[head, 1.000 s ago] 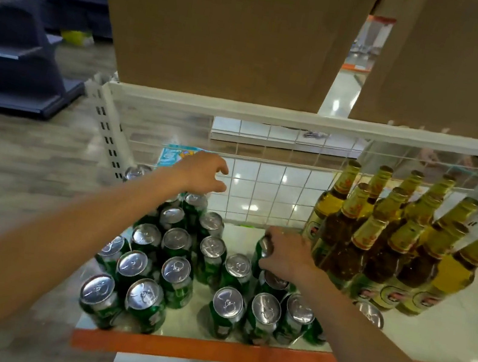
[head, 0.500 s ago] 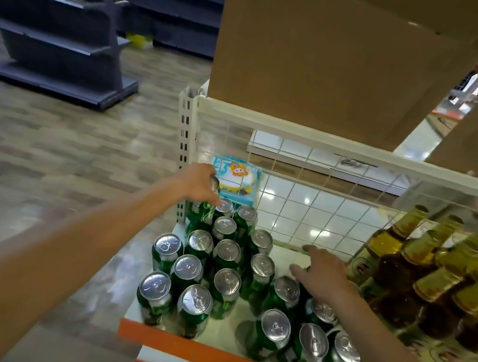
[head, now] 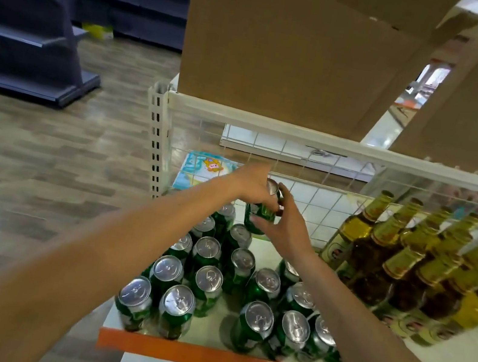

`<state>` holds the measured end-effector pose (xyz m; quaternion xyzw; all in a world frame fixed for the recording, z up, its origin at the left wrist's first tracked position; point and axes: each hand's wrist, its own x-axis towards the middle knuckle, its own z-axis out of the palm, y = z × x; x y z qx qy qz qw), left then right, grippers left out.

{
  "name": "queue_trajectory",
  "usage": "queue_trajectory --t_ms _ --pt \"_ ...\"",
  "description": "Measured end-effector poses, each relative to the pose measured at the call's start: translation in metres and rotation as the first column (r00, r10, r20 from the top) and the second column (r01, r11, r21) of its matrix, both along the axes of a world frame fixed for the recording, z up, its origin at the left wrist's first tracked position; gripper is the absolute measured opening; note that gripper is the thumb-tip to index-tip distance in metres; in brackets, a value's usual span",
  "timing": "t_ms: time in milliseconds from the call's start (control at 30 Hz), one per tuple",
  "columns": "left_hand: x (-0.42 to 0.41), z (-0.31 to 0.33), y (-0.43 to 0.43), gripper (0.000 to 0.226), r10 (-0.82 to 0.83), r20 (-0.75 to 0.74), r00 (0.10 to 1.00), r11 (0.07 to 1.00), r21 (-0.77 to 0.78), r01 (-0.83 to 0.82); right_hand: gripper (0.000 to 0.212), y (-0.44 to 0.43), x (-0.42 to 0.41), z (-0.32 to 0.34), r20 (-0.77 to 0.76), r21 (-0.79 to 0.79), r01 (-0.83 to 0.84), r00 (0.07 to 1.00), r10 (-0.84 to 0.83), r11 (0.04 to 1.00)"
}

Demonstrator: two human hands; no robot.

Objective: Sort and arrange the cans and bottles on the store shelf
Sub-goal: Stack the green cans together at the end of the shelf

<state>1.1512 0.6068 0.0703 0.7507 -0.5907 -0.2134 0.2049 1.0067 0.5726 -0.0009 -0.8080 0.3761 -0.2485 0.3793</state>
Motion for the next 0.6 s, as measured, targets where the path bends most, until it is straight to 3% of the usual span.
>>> queue_trajectory --t_ms 100,267,400,600 --pt "-0.019 -0.011 -0.014 0.094 -0.036 -0.041 0.998 0.999 0.032 0.037 0.096 -0.013 -0.014 -0.009 -0.01 0.0 0.043 0.999 -0.043 0.999" --pt "-0.022 -0.038 -0.018 0.087 -0.084 -0.068 0.994 0.991 0.1 0.09 0.091 -0.029 -0.034 -0.036 -0.294 -0.054 0.001 0.956 -0.017 0.999" --pt "0.006 -0.056 -0.007 0.069 0.009 -0.043 0.999 0.988 0.157 -0.003 0.076 -0.031 -0.039 -0.052 -0.453 -0.041 -0.085 0.89 0.057 0.996" --pt "0.049 -0.062 0.017 0.061 0.106 0.027 0.994 0.976 0.187 -0.109 0.074 -0.044 -0.034 -0.053 -0.628 0.043 -0.213 0.754 0.193 0.976"
